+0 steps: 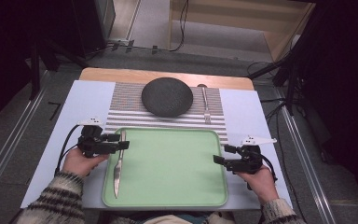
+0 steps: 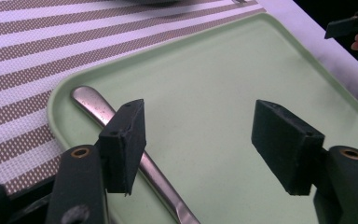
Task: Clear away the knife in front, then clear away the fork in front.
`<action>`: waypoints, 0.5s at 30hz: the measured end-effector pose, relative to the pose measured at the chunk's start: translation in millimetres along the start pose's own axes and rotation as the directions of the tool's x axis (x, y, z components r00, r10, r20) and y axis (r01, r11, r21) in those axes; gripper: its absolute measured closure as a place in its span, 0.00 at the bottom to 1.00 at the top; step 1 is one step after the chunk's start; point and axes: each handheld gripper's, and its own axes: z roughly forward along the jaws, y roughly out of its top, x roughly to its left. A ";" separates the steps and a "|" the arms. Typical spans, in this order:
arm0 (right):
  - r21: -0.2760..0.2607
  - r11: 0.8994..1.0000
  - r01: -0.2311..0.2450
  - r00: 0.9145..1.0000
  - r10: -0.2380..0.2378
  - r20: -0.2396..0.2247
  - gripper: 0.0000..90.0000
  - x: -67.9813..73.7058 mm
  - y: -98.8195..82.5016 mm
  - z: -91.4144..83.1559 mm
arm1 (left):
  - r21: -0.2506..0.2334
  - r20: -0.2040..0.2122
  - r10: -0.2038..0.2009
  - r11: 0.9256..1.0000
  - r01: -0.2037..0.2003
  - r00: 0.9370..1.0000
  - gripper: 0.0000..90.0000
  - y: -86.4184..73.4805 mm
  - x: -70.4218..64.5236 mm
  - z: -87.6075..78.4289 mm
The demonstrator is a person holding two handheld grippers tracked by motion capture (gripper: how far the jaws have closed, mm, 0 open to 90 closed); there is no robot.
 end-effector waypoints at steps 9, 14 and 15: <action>-0.016 1.000 0.001 1.000 -0.001 -0.001 0.22 0.2 2.0 1.1 | -0.010 -0.019 0.014 1.000 -0.014 1.000 0.39 -3.8 -2.4 -4.4; -0.030 0.999 -0.013 1.000 0.013 0.008 0.22 -0.9 6.7 2.4 | -0.022 -0.010 0.013 1.000 -0.013 1.000 0.38 -3.3 -2.1 -5.5; -0.029 1.000 -0.012 1.000 0.012 0.009 0.22 -1.1 7.9 3.1 | -0.024 -0.006 0.009 1.000 -0.009 1.000 0.38 -3.1 -1.9 -5.7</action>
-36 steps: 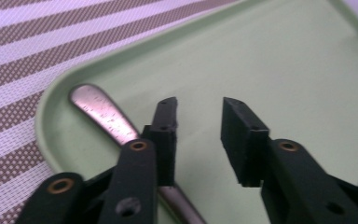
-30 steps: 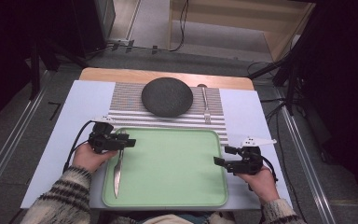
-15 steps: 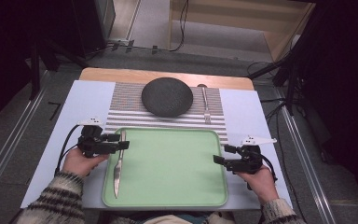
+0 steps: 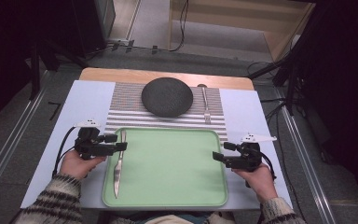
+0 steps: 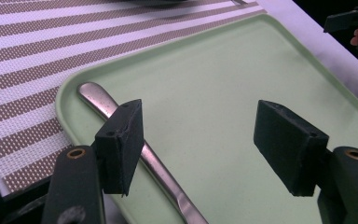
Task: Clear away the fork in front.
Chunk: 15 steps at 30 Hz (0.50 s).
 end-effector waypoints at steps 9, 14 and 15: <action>-0.017 1.000 -0.012 0.999 0.012 0.050 0.23 -4.7 15.3 7.3 | 0.006 0.007 0.001 1.000 -0.001 1.000 0.38 -0.6 -1.0 -0.2; -0.027 1.000 -0.002 0.996 0.004 0.084 0.23 -7.7 25.1 13.0 | 0.010 0.011 -0.004 1.000 0.004 1.000 0.38 -0.2 -0.1 0.3; -0.031 1.000 -0.003 0.996 0.006 0.086 0.23 -7.6 26.9 14.5 | 0.008 0.011 -0.001 1.000 0.001 1.000 0.38 -0.1 0.0 -0.1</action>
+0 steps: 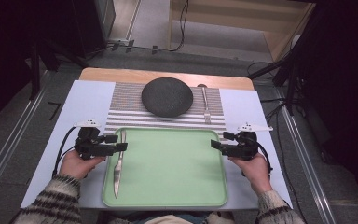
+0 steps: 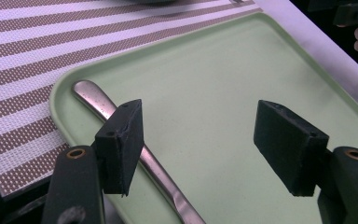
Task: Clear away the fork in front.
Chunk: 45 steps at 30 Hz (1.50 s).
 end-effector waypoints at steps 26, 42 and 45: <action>-0.034 0.999 -0.025 0.994 0.029 0.105 0.24 -9.1 37.9 36.2 | 0.024 -0.012 0.004 1.000 -0.004 1.000 0.38 -1.2 -1.8 1.5; -0.051 0.997 -0.050 0.984 0.058 0.170 0.25 -27.9 55.5 53.1 | 0.031 -0.008 -0.003 1.000 0.004 1.000 0.38 -1.5 -1.0 3.4; -0.055 0.996 -0.065 0.982 0.073 0.172 0.25 -33.1 59.7 57.2 | 0.033 -0.007 -0.005 0.999 0.005 1.000 0.38 -1.7 -0.8 3.8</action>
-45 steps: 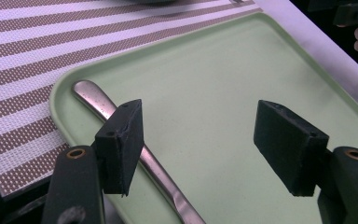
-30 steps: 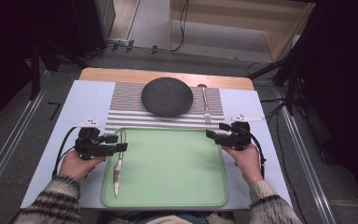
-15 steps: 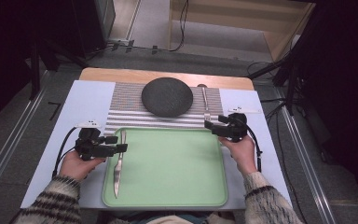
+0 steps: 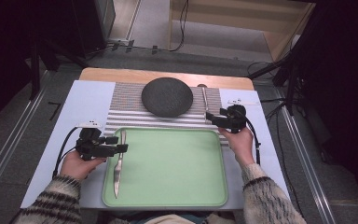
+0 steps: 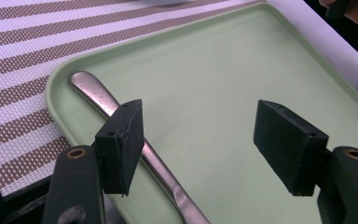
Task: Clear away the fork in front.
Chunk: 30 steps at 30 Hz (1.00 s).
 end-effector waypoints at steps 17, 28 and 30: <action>0.031 1.000 -0.007 0.998 0.005 0.064 0.26 -7.5 24.6 30.0 | 0.006 0.003 -0.005 1.000 0.005 1.000 0.38 -0.3 0.6 0.5; 0.013 1.000 -0.017 0.994 0.016 0.110 0.27 -11.3 34.3 47.1 | 0.010 0.006 -0.003 1.000 0.003 1.000 0.38 -0.4 0.6 1.8; 0.001 1.000 -0.020 0.993 0.020 0.118 0.27 -11.5 36.1 50.1 | 0.013 0.007 -0.006 1.000 0.005 1.000 0.38 -0.4 0.8 2.0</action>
